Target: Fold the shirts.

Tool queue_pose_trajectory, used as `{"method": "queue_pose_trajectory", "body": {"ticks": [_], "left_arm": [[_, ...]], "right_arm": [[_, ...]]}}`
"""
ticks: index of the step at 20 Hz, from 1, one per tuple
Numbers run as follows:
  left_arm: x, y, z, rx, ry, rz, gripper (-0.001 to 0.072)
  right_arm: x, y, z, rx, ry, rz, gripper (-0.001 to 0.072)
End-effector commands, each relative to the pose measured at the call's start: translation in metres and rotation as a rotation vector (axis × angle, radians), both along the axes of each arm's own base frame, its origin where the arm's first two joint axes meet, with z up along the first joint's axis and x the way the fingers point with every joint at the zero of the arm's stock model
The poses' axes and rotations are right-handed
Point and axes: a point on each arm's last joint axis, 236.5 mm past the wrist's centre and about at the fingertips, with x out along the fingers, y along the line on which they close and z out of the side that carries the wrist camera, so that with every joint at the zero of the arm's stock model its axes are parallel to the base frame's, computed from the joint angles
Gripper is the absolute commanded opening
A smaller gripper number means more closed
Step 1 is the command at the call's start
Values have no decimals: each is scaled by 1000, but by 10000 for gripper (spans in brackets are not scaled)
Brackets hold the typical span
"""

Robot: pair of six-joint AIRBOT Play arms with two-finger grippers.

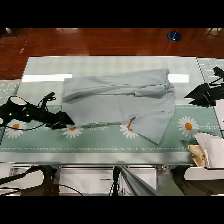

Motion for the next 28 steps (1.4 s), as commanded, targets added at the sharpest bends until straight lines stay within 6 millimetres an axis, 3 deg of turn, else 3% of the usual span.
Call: {"method": "queue_pose_trajectory", "body": {"ticks": [1, 2, 3, 7, 11, 18, 22, 24, 25, 28], "left_arm": [[5, -10, -22, 56, 17, -7, 445], [8, -11, -23, 64, 15, -4, 184], [10, -13, -22, 63, 9, -6, 24], [15, -12, -16, 58, 4, -4, 22], [22, -11, -4, 46, -8, -27, 21], [36, -10, 5, 47, -45, -34, 21], [41, -9, 10, 47, -58, -38, 21], [44, -9, 14, 43, -66, -44, 21], [46, -10, 17, 41, -70, -48, 21], [54, -9, 24, 41, -94, -54, 21]], "right_arm": [[2, 5, 5, 28, -11, -3, 543], [2, 6, 6, 32, -13, -3, 543], [2, 6, 7, 31, -15, -2, 543], [-2, 2, 7, 2, -1, -5, 542], [-26, -7, -17, -59, 109, 2, 546], [-64, 22, -66, 18, 214, -14, 550], [-63, 47, -88, 14, 205, -9, 532], [-53, 67, -99, -42, 170, 40, 527], [-45, 77, -103, -74, 150, 61, 449], [-35, 99, -111, -142, 125, 103, 31]]}}
